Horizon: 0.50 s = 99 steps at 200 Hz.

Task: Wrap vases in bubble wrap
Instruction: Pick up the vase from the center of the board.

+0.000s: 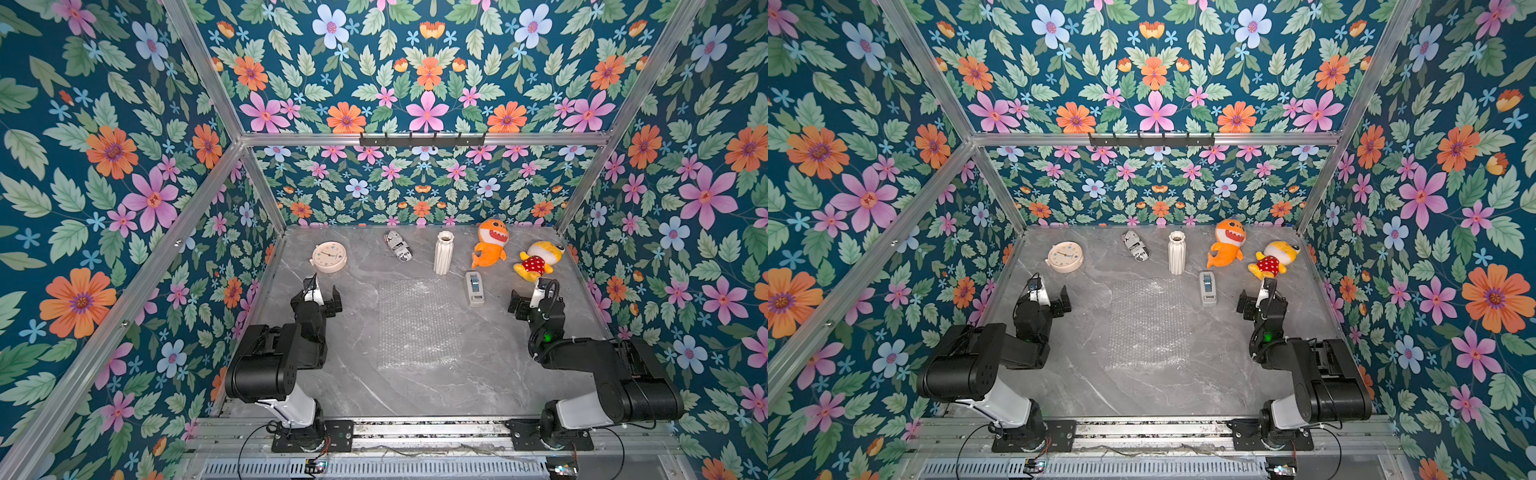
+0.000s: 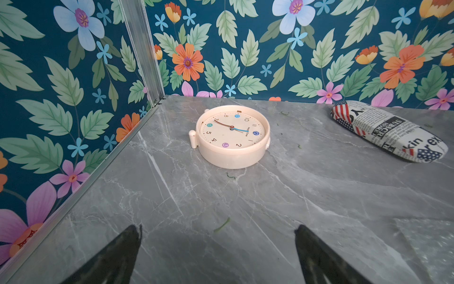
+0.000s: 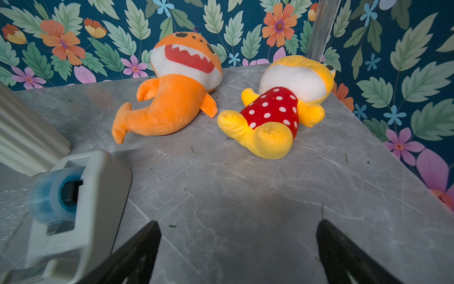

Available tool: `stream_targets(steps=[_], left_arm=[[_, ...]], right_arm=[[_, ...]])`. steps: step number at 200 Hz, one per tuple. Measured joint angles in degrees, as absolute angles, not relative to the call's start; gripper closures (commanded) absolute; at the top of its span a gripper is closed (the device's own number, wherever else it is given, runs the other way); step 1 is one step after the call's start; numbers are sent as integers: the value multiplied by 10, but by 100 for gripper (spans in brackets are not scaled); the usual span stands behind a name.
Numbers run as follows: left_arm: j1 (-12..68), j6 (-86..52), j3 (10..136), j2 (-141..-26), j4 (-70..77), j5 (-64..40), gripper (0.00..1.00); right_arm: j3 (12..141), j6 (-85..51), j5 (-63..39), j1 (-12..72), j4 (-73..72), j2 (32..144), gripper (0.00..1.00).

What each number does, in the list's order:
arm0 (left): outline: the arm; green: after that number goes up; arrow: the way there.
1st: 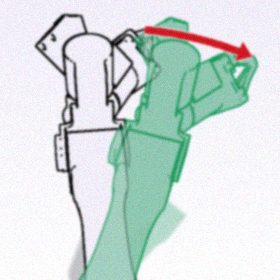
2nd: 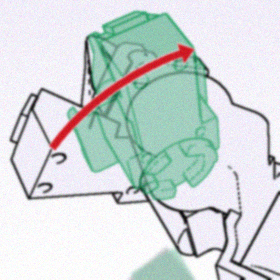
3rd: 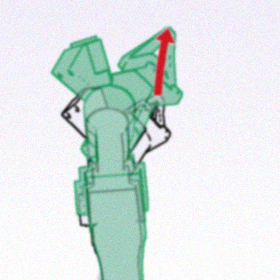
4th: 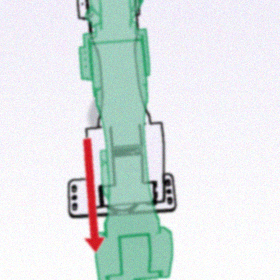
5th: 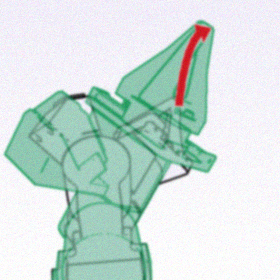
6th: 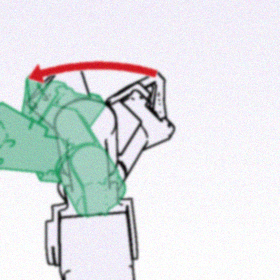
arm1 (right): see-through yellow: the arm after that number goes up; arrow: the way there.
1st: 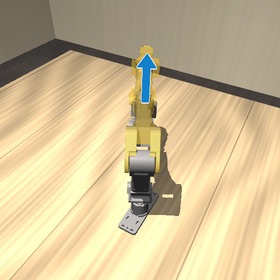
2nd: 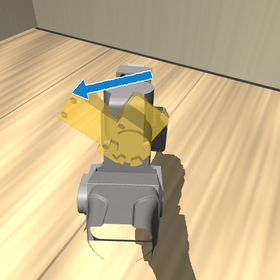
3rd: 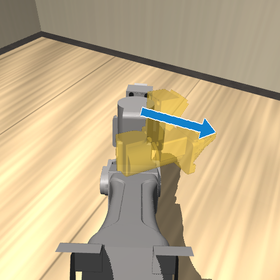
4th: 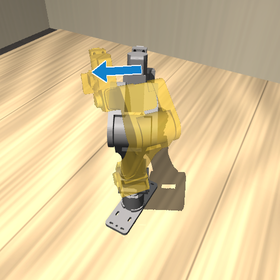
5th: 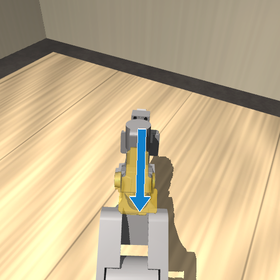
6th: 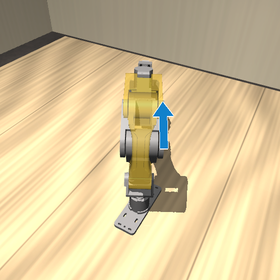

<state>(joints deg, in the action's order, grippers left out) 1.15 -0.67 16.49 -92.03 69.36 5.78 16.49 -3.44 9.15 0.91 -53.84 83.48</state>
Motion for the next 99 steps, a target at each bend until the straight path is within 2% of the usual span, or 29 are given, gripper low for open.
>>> stream_targets(steps=[60,81,99], left_arm=[[15,-5,166,-896,671,70,0],[32,-21,211,-792,555,114,0],[47,-61,254,-703,465,136,0]], right_arm=[[124,-24,74,11,-575,817,1],[93,-17,61,13,-553,720,1],[147,-18,69,13,-414,582,1]])
